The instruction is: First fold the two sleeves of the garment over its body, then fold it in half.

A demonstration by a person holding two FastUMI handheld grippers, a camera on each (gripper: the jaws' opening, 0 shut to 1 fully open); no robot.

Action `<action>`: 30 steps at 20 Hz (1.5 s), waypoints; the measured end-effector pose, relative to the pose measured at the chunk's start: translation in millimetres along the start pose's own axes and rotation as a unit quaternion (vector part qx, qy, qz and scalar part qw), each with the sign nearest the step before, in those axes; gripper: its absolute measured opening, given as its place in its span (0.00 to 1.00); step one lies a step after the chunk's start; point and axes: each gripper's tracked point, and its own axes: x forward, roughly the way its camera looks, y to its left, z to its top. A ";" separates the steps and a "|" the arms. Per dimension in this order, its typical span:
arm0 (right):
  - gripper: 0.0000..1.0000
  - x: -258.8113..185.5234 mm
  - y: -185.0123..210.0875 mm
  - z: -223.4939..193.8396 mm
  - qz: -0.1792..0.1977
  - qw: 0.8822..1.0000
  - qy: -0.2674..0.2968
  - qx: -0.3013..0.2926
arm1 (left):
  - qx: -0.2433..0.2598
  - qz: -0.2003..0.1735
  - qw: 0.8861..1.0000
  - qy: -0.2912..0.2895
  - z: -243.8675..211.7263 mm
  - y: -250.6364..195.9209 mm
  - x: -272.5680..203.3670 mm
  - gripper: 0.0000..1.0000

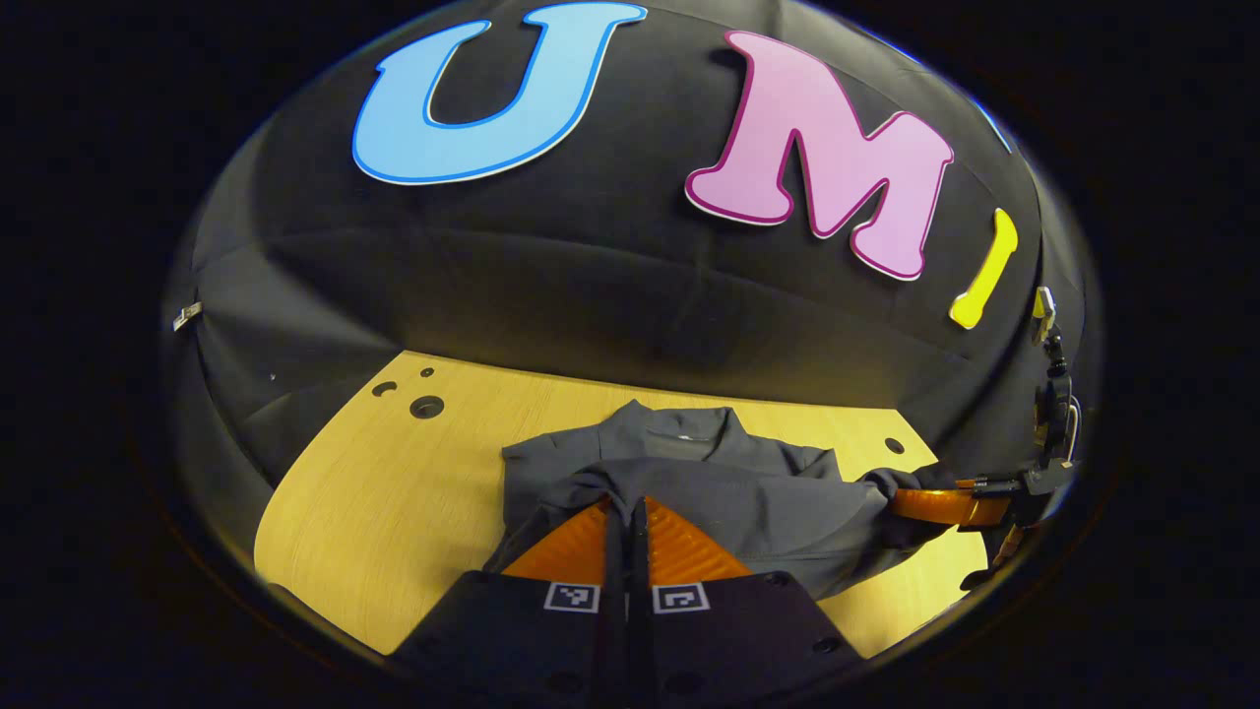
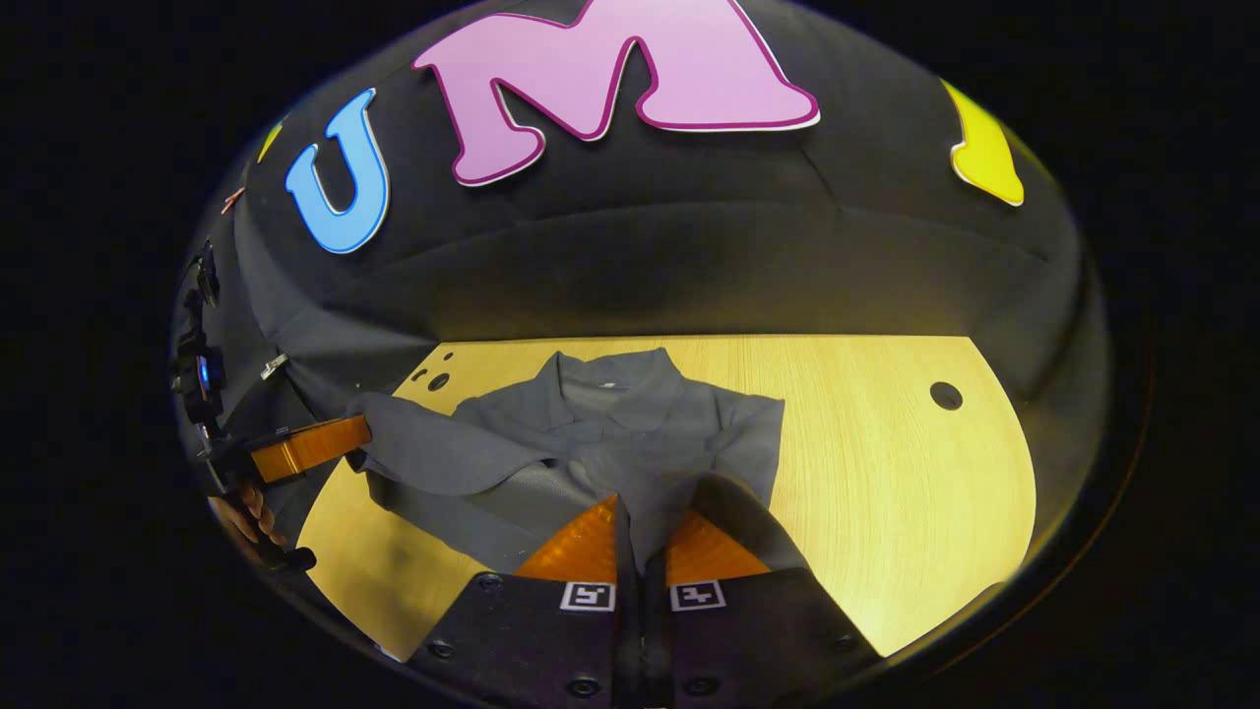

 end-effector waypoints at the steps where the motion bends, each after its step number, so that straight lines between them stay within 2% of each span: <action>1: 0.05 6.1 -1.4 4.4 -0.001 1.000 -0.003 -0.002 | 0.000 0.000 1.000 -0.003 4.0 0.4 8.0 0.05; 7: 0.05 45.7 -13.3 18.5 -0.003 1.000 -0.006 0.009 | -0.006 0.012 1.000 0.002 9.2 8.2 57.3 0.05; 10: 0.06 59.1 -16.3 17.0 -0.003 1.000 0.001 -0.011 | 0.003 0.017 1.000 0.008 4.3 9.9 69.7 0.05; 16: 0.07 84.6 -19.2 7.1 -0.006 1.000 0.017 -0.003 | -0.010 0.037 0.999 0.026 -15.5 25.3 91.5 0.05; 18: 0.13 88.4 -22.1 4.4 -0.013 1.000 0.018 -0.013 | -0.015 0.048 0.998 0.030 -19.9 32.6 96.3 0.07; 19: 0.19 90.3 -22.6 4.0 -0.014 1.000 0.017 -0.013 | -0.015 0.053 0.998 0.027 -20.0 36.0 98.8 0.14; 20: 0.21 92.1 -22.9 3.3 -0.017 1.000 0.019 -0.009 | -0.010 0.058 0.998 0.026 -18.7 39.2 99.1 0.12; 21: 0.22 94.5 -23.7 1.6 -0.016 1.000 0.022 -0.003 | -0.003 0.064 0.998 0.026 -19.1 42.7 99.2 0.16; 24: 0.27 94.7 -27.1 -0.4 -0.019 0.999 0.028 0.009 | 0.008 0.072 0.997 0.024 -14.3 45.6 93.6 0.19; 25: 0.36 92.7 -28.7 0.7 -0.021 0.999 0.025 0.006 | 0.007 0.072 0.997 0.020 -12.5 45.7 90.3 0.20; 26: 0.37 91.0 -29.3 2.7 -0.024 0.999 0.021 0.001 | 0.006 0.069 0.998 0.014 -9.3 44.4 87.0 0.23; 28: 0.65 85.1 -33.3 3.5 -0.036 0.999 0.017 -0.018 | 0.014 0.064 0.998 0.007 -4.6 40.9 77.4 0.31; 29: 0.76 79.6 -31.1 3.9 -0.036 0.999 0.015 -0.024 | 0.023 0.068 0.997 0.003 -3.8 43.3 73.0 0.54; 30: 0.93 76.4 -29.9 2.8 -0.037 0.999 0.011 -0.027 | 0.031 0.073 0.997 -0.002 -1.2 44.9 68.2 0.47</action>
